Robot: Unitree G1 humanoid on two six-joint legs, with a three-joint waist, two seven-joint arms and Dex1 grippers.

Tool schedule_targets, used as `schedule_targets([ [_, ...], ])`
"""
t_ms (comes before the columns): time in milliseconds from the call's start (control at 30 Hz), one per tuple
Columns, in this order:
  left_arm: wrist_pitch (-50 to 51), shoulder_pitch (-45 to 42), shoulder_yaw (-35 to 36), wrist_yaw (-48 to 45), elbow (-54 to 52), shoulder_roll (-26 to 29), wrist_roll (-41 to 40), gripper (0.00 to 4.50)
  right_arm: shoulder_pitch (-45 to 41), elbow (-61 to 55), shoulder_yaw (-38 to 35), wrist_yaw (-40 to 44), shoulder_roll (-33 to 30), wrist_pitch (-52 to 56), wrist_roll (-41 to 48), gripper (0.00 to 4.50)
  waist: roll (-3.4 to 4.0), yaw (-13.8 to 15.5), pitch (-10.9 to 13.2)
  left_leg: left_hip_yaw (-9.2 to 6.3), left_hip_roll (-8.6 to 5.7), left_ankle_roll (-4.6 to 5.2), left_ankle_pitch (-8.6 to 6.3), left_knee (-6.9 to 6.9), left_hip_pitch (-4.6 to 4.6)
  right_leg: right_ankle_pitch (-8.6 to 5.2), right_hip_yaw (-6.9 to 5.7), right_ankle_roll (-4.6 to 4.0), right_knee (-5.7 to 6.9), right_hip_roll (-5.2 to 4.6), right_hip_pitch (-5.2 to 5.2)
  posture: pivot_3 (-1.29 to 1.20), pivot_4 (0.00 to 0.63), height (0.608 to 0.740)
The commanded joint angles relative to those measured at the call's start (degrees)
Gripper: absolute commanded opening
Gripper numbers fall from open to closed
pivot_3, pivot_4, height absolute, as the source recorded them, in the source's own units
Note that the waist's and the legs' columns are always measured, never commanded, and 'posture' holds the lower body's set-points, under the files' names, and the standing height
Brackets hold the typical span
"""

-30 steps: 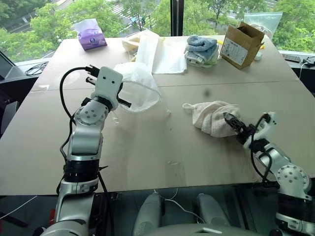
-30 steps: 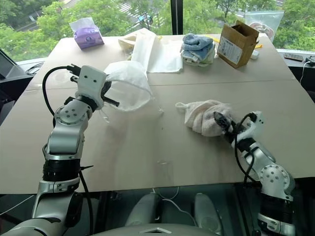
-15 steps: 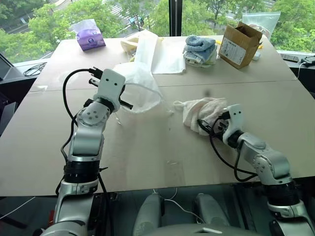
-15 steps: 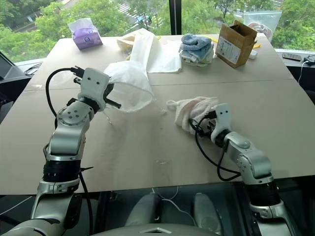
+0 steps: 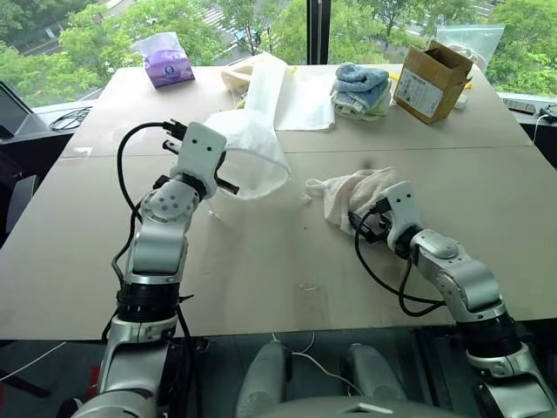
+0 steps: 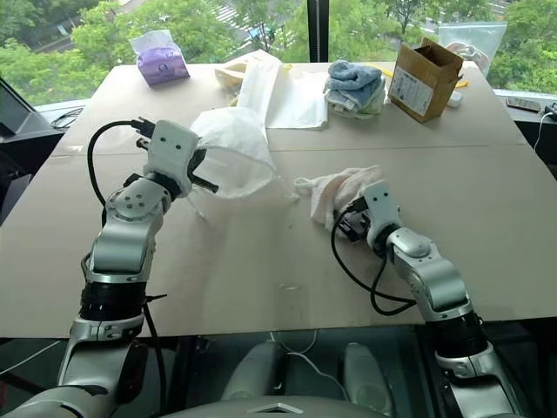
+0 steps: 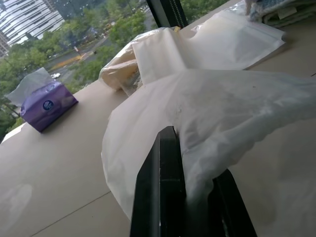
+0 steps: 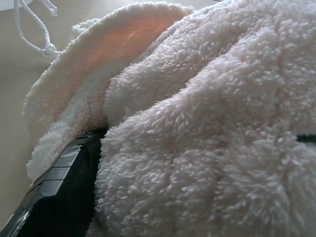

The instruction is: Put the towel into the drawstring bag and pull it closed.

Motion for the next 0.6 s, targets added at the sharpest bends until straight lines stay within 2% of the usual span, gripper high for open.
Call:
schedule_targets([
  [33,0.93,-2.0,0.73,0.35,-1.22,-0.04,-0.84,0.05,0.95,0.77,-1.9,-1.03,-0.88,1.82,-2.37,4.5,0.0,-0.03,0.0,0.0,0.0,0.0,0.0,0.0,0.0,0.0,0.0,0.0,0.0,0.0,0.0,0.0,0.15,0.74],
  [233,1.46,-2.21,0.59,0.4,-0.68,-0.27,-1.2,0.05,0.43,0.57,-2.81,-0.93,0.41,2.02,-1.5,4.5,0.0,-0.03,0.0,-0.01,-0.01,0.0,0.0,0.0,-0.01,0.0,-0.01,0.0,-0.01,0.0,0.0,0.0,0.15,0.74],
  [333,1.46,-2.19,0.66,0.42,-0.54,-0.24,-1.24,0.0,0.38,0.65,-2.88,-0.78,0.75,2.03,-1.8,3.67,0.0,-0.03,0.0,-0.02,-0.01,0.0,0.0,-0.01,-0.01,0.0,-0.01,0.0,-0.01,0.0,0.0,0.0,0.15,0.74],
  [367,1.5,-2.17,0.67,0.42,-0.56,-0.26,-1.26,0.0,0.38,0.74,-2.96,-0.86,0.88,1.93,-1.94,3.26,0.0,0.0,0.0,-0.02,-0.01,0.0,0.0,-0.01,-0.01,0.0,-0.01,0.0,-0.01,0.0,0.0,0.0,0.15,0.74],
  [433,1.6,-2.06,0.72,0.45,-0.68,-0.28,-1.31,0.0,0.36,0.84,-3.23,-0.6,1.27,2.0,-1.61,2.12,0.0,0.02,0.0,-0.03,-0.01,0.0,0.0,-0.01,-0.02,0.0,-0.03,0.0,-0.02,0.0,0.0,0.0,0.15,0.74],
  [533,1.74,-1.92,0.77,0.46,-0.86,-0.3,-1.37,0.0,0.25,0.85,-3.49,-0.5,1.63,2.32,-1.46,1.08,0.0,0.01,0.0,-0.03,-0.01,0.0,0.0,-0.01,-0.02,0.0,-0.03,0.0,-0.02,-0.01,0.0,0.0,0.15,0.74],
  [567,1.78,-1.92,0.78,0.48,-0.87,-0.31,-1.37,0.0,0.21,0.84,-3.55,-0.4,1.74,2.36,-1.38,0.9,0.0,0.0,0.0,-0.03,-0.01,0.0,0.0,-0.01,-0.02,0.0,-0.03,0.0,-0.02,-0.01,0.0,0.0,0.15,0.74],
  [600,1.82,-1.93,0.8,0.5,-0.9,-0.35,-1.41,0.0,0.17,0.78,-3.57,-0.15,1.8,2.33,-1.27,0.37,0.0,0.01,0.0,-0.03,-0.01,0.0,0.0,-0.01,-0.02,0.0,-0.03,0.0,-0.02,-0.01,0.0,0.0,0.15,0.74],
])
